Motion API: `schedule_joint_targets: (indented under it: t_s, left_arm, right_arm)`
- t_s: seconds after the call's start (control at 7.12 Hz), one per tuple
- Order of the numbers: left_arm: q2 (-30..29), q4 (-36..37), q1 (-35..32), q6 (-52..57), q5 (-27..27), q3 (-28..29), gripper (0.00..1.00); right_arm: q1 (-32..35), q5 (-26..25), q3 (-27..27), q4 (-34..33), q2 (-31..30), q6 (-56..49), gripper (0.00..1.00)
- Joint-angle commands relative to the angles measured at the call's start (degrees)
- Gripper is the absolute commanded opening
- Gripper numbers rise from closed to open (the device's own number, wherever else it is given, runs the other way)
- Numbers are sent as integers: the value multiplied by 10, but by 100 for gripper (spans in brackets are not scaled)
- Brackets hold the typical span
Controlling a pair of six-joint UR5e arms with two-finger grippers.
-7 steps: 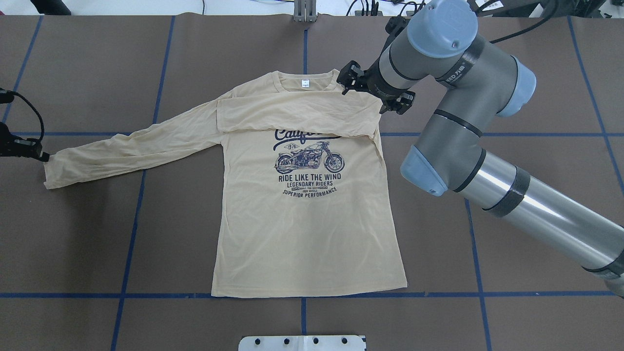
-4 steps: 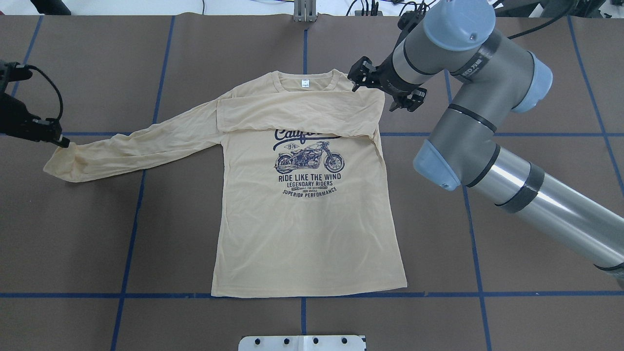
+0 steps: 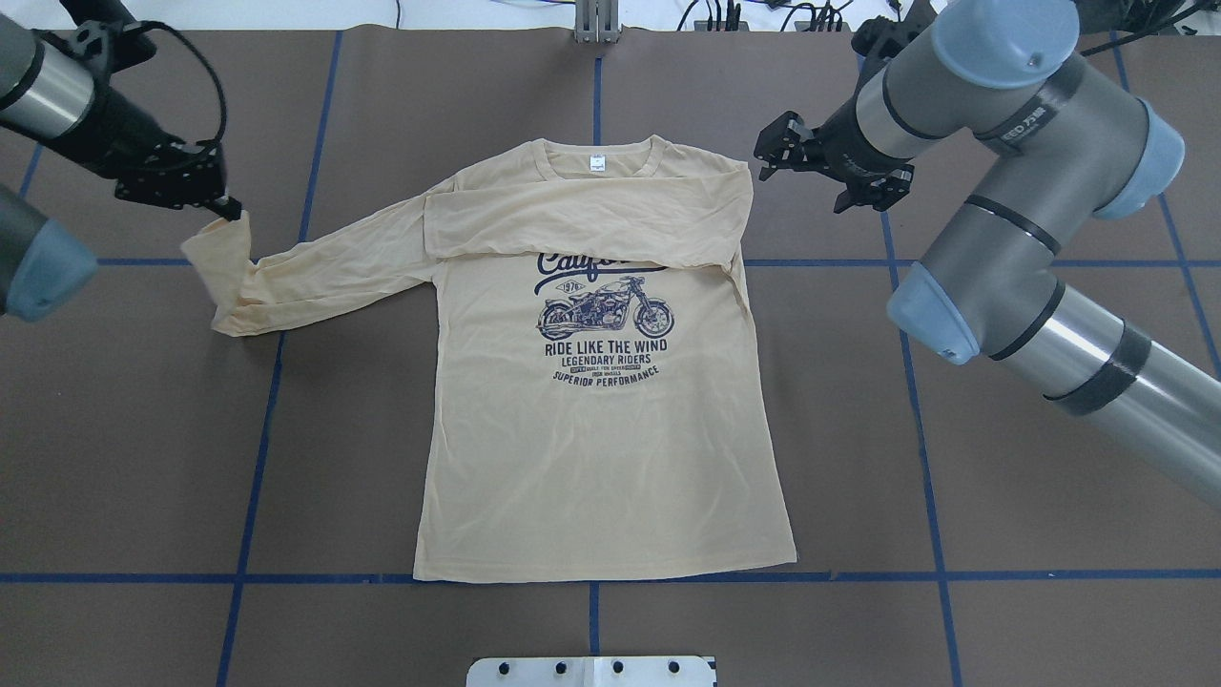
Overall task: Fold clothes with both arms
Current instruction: 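Grasp the other sleeve cuff with the left gripper and carry it toward the collar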
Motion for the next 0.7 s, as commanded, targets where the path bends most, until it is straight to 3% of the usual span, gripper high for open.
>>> schedule_joint_targets:
  t_s: [0.0, 0.56]
  left_arm:
    - [-119, -4, 49, -145, 12, 27, 0]
    - [-247, -64, 130, -231, 138, 134, 0]
  right_arm:
    - [37, 1, 1, 1, -56, -100, 100]
    - [60, -2, -1, 0, -83, -162, 100]
